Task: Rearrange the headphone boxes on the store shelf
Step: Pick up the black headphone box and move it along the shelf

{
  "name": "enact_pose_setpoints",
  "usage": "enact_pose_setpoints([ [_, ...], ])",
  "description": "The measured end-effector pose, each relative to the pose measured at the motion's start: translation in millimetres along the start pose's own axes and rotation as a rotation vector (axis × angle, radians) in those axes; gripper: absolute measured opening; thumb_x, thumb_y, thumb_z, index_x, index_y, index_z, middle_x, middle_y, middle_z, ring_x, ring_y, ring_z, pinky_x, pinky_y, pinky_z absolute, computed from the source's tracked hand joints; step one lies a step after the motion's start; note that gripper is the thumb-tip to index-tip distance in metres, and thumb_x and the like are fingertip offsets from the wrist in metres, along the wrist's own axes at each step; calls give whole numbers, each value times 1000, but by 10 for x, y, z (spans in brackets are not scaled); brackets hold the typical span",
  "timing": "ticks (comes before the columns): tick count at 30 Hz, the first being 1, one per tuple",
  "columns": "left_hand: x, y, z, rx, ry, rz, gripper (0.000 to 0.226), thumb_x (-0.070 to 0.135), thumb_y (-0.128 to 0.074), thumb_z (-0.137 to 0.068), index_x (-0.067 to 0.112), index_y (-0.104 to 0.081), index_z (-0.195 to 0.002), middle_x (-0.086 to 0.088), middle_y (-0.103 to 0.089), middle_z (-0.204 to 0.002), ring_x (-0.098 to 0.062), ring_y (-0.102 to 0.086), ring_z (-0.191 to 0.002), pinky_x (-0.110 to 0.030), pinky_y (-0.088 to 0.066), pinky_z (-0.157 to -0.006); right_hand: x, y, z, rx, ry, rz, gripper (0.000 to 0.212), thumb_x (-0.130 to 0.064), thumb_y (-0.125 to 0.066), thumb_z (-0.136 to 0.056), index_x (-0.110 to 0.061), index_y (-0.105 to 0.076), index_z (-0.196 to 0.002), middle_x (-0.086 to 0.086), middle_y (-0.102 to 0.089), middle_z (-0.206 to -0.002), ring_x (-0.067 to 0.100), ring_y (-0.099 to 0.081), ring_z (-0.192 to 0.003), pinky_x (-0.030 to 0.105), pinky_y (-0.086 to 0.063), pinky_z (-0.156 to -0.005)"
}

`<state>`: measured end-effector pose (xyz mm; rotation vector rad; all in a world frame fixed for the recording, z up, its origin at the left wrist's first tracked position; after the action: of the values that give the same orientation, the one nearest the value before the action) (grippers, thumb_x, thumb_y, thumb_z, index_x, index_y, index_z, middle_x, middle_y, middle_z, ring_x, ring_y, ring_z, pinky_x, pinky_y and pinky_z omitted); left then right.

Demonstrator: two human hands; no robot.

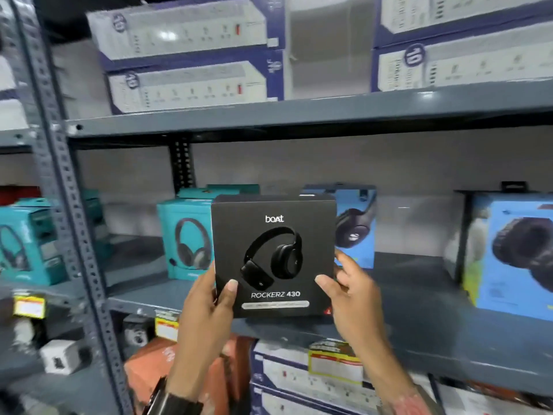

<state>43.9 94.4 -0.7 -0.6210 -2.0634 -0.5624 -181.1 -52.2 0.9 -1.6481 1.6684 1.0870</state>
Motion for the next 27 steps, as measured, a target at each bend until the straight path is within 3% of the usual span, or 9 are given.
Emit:
enact_pose_setpoints([
  [4,-314,458,-144,87,50,-67,47,31,-61,-106,35,-63,-153,-5,-76,-140,-28,-71,-132,-61,-53,-118,-120,-687,-88,-107,13,1,54,-15,-75,-97,-23,-64,-149,-30,-60,-62,0,-51,-61,52,-61,-77],
  [6,-419,534,-195,91,69,-70,46,20,-59,-111,30,-61,-156,-10,-74,-142,-30,-69,-135,-61,-51,-120,-143,-901,-112,-142,-5,12,55,-12,-75,-98,-22,-61,-151,-29,-71,-83,16,-67,-76,57,-62,-86],
  [8,-476,551,-201,83,74,-99,50,15,-58,-113,30,-58,-160,-7,-73,-144,-26,-66,-138,-56,-50,-122,-125,-1039,-118,-160,-31,43,56,-14,-74,-100,-23,-59,-153,-3,-81,-118,34,-75,-105,49,-60,-91],
  [10,-480,547,-169,83,52,-150,52,18,-57,-113,32,-54,-164,-3,-71,-143,-15,-65,-136,-46,-51,-120,-47,-1106,-115,-153,-60,51,54,-15,-72,-101,-26,-58,-153,16,-78,-131,39,-71,-119,37,-52,-90],
  [14,-453,529,-105,98,45,-144,54,22,-56,-113,28,-51,-166,-2,-69,-140,-8,-63,-132,-48,-51,-119,4,-1129,-77,-187,-55,-23,51,-10,-69,-102,-26,-59,-150,0,-75,-125,28,-68,-133,39,-55,-101],
  [16,-445,485,-3,148,84,-93,56,22,-57,-113,28,-47,-168,0,-64,-152,-17,-62,-141,-50,-49,-122,14,-1056,-61,-207,-45,-48,56,-7,-69,-102,-23,-56,-155,1,-74,-134,25,-70,-132,42,-58,-105],
  [19,-315,413,272,462,109,-116,52,27,-62,-110,27,-52,-161,0,-57,-150,-24,-56,-142,-50,-50,-119,-25,-724,-26,-191,22,-94,59,-12,-68,-105,-28,-51,-159,-1,-68,-150,12,-68,-133,12,-50,-101],
  [21,-95,211,379,559,16,-65,43,19,-67,-107,25,-62,-149,4,-55,-136,-22,-59,-128,-33,-50,-108,-104,-337,-5,-121,82,-131,51,-19,-70,-104,-39,-56,-149,-10,-72,-142,-3,-71,-125,3,-48,-96],
  [27,699,-1211,374,81,-104,260,25,6,-71,-104,25,-75,-121,3,-77,-106,-5,-71,-94,-24,-58,-88,-274,1350,33,248,278,-9,40,-23,-68,-100,-33,-64,-139,-28,-77,-120,-7,-74,-113,4,-51,-93],
])
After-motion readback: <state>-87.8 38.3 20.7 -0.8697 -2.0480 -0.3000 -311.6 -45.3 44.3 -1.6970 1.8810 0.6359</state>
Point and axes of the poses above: each hand's wrist, its own z-axis away from the middle knuckle, its own y-axis out of the back of the hand, x = y × z, the point moved 4 cm from there along -z, towards the middle knuckle
